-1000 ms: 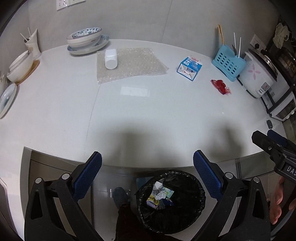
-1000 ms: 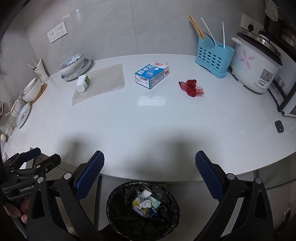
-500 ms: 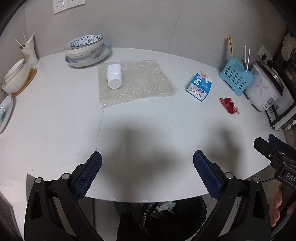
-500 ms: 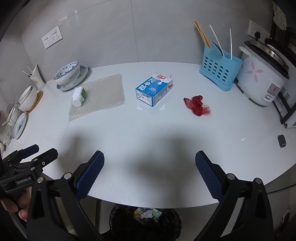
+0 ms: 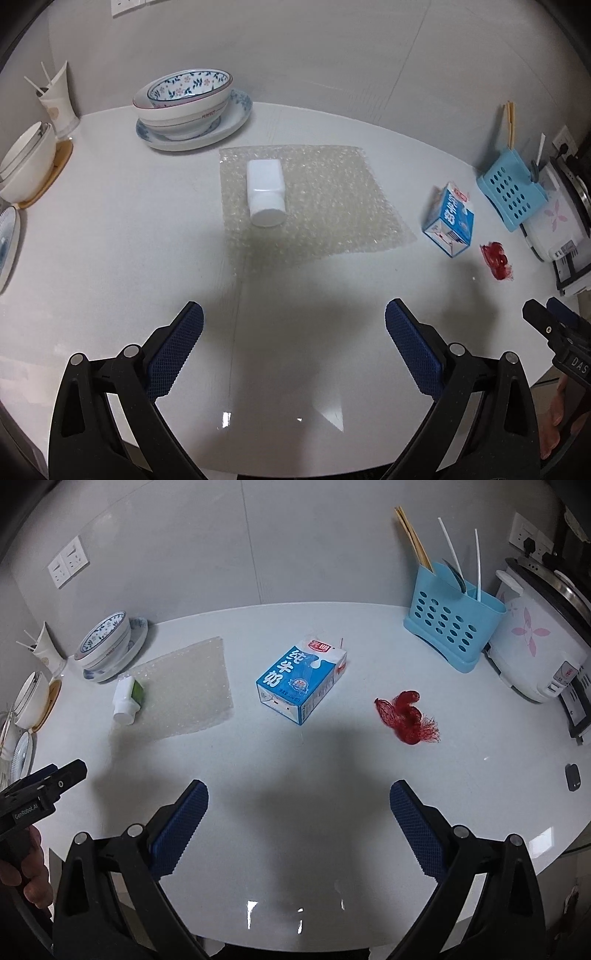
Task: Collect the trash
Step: 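Grasp the milk carton with the right tool while the left tool grasps the white bottle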
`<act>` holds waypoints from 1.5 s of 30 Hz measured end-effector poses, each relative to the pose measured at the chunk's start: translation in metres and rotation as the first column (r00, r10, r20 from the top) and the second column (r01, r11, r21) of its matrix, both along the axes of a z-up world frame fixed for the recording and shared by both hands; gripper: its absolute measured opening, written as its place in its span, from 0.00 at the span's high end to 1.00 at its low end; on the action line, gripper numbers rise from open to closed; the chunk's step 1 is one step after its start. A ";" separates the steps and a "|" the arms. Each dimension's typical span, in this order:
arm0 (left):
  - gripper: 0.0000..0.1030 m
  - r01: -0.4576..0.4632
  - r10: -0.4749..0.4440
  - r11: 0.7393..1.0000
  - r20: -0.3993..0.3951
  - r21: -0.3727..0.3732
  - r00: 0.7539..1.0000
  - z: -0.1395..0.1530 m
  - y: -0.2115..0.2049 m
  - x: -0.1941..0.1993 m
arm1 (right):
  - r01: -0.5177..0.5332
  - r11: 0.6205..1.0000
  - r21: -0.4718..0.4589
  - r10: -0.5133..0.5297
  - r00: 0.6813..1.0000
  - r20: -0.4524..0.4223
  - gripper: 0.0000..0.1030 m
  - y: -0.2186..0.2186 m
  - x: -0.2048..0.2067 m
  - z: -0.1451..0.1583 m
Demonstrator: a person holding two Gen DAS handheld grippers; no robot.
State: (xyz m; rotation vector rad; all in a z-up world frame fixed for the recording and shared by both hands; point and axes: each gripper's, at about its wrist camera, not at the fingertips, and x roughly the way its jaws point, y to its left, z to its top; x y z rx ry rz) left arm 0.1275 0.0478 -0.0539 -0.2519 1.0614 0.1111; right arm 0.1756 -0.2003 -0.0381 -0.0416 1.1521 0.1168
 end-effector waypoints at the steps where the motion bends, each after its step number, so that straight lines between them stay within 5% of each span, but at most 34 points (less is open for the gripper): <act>1: 0.06 -0.007 0.007 1.000 -0.006 0.003 1.000 -0.002 0.006 0.010 | 0.014 1.000 0.001 -0.014 1.000 -0.014 0.08 0.001 0.010 -0.004; 13: 0.07 -0.046 0.046 0.999 -0.088 0.008 0.995 -0.036 0.049 0.111 | 0.168 0.986 0.018 -0.164 0.978 -0.131 0.08 0.008 0.119 -0.048; 22: 0.15 -0.042 0.043 0.999 -0.179 0.010 0.983 -0.075 0.053 0.151 | 0.285 0.958 -0.024 -0.282 0.930 -0.237 0.08 0.006 0.181 -0.097; 26: 0.22 -0.041 0.044 0.999 -0.206 0.022 0.978 -0.084 0.052 0.161 | 0.323 0.946 -0.037 -0.322 0.911 -0.257 0.10 0.005 0.193 -0.105; 31: 0.32 -0.040 0.047 0.999 -0.218 0.037 0.975 -0.089 0.050 0.165 | 0.348 0.936 -0.044 -0.344 0.887 -0.307 0.25 0.007 0.202 -0.119; 33: 0.41 -0.045 0.052 0.998 -0.222 0.038 0.974 -0.088 0.052 0.164 | 0.356 0.934 -0.034 -0.346 0.878 -0.331 0.34 0.007 0.202 -0.124; 38: 0.60 -0.042 0.054 0.998 -0.225 0.057 0.973 -0.086 0.054 0.161 | 0.355 0.934 -0.027 -0.344 0.880 -0.326 0.37 0.008 0.200 -0.123; 45: 0.60 -0.053 0.060 0.998 -0.213 0.039 0.975 -0.085 0.061 0.154 | 0.324 0.946 -0.023 -0.316 0.900 -0.301 0.37 0.012 0.192 -0.113</act>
